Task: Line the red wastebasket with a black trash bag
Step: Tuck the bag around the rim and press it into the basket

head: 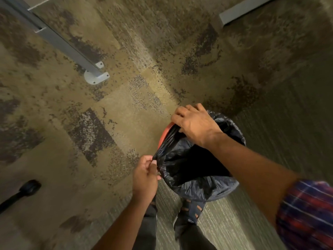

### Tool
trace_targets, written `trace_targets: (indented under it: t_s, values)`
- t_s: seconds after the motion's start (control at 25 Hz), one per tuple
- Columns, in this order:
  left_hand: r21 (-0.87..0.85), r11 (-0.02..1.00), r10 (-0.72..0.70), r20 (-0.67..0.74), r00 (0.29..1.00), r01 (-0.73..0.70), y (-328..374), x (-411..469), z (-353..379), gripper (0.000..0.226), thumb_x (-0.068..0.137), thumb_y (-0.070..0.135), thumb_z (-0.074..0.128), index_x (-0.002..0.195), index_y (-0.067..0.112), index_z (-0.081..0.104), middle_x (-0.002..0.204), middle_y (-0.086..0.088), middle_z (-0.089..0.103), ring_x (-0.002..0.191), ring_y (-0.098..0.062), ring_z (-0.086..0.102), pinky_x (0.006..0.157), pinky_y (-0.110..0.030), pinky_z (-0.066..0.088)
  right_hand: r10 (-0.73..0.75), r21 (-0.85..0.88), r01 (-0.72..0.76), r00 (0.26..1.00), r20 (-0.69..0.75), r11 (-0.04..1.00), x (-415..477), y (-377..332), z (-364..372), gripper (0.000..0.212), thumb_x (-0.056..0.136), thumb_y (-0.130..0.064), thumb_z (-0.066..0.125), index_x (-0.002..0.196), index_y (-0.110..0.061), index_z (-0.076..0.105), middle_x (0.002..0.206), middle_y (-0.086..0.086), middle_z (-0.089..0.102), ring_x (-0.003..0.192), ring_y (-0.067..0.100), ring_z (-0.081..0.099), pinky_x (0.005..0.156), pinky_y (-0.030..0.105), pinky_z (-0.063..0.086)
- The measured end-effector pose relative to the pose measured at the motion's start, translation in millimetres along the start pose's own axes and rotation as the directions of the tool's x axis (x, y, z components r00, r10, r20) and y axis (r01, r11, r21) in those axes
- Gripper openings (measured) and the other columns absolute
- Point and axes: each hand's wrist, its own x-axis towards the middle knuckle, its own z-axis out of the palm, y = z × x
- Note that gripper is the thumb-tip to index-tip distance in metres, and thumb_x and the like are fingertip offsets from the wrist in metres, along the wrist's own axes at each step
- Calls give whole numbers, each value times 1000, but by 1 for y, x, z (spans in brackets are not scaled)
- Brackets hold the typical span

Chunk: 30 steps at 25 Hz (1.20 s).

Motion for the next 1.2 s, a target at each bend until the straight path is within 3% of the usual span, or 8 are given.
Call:
trace_targets:
  t_s: [0.16, 0.32, 0.48, 0.72, 0.84, 1.0, 1.12, 1.2]
  values:
    - [52, 998, 44, 33, 998, -45, -1, 6, -2, 27, 110, 21, 56, 102, 45, 64, 79, 15, 77, 63, -2, 69, 54, -36, 64, -75, -39, 75, 997, 12, 996, -2, 13, -7, 28, 92, -19, 57, 117, -23, 70, 117, 4, 70, 107, 33, 65, 88, 43, 49]
    - [116, 990, 75, 65, 995, -82, 8, 15, -2, 11, 101, 43, 51, 102, 45, 62, 90, -5, 74, 83, -35, 73, 72, -59, 63, -64, 73, 56, 992, 104, 996, 12, 23, -20, 20, 98, -25, 56, 114, -23, 68, 109, 2, 67, 103, 34, 66, 82, 46, 57]
    - [153, 987, 29, 109, 994, -45, 14, 29, 0, 12, 106, 33, 53, 101, 36, 63, 95, -6, 79, 86, -29, 75, 76, -50, 63, 85, 263, -168, 951, 297, 950, 43, 31, -22, 13, 99, -32, 60, 102, -27, 72, 110, -2, 71, 102, 26, 68, 87, 44, 59]
    - [80, 955, -297, 337, 893, 287, 22, 68, 1, 25, 114, 17, 49, 100, 19, 70, 68, 8, 80, 52, -1, 69, 46, -23, 54, 263, 484, -543, 805, 532, 686, 69, 54, -2, 11, 88, -22, 82, 93, -12, 82, 88, -2, 76, 91, 16, 70, 81, 25, 47]
    - [87, 949, -314, 347, 884, 303, 20, 70, 9, 23, 113, 17, 52, 102, 18, 72, 68, 9, 80, 53, -1, 69, 46, -21, 51, 391, 510, -646, 757, 524, 568, 61, 58, 12, 12, 87, -25, 83, 82, -15, 79, 77, -3, 71, 84, 16, 67, 75, 23, 45]
    - [-21, 950, -285, 341, 896, 310, 15, 60, 11, 23, 112, 19, 56, 105, 20, 78, 87, 3, 87, 69, -7, 76, 56, -25, 58, 462, 505, -688, 725, 510, 521, 27, 82, 7, 39, 89, -53, 73, 69, -20, 70, 74, -3, 66, 72, 12, 60, 72, 29, 43]
    - [-100, 935, -285, 359, 889, 340, 12, 54, 7, 23, 111, 16, 57, 112, 20, 80, 101, -5, 88, 80, -14, 80, 64, -30, 61, 384, 628, -765, 627, 678, 140, -10, 106, 1, 36, 87, -48, 78, 83, -12, 76, 90, 6, 77, 86, 26, 73, 80, 33, 55]
    - [-147, 927, -274, 359, 892, 344, 13, 54, 9, 22, 110, 10, 58, 116, 16, 78, 100, -3, 89, 77, -12, 81, 58, -25, 60, 253, 661, -749, 632, 733, -46, -23, 113, 6, 28, 88, -41, 78, 82, -15, 72, 91, 12, 75, 88, 28, 73, 79, 36, 59]
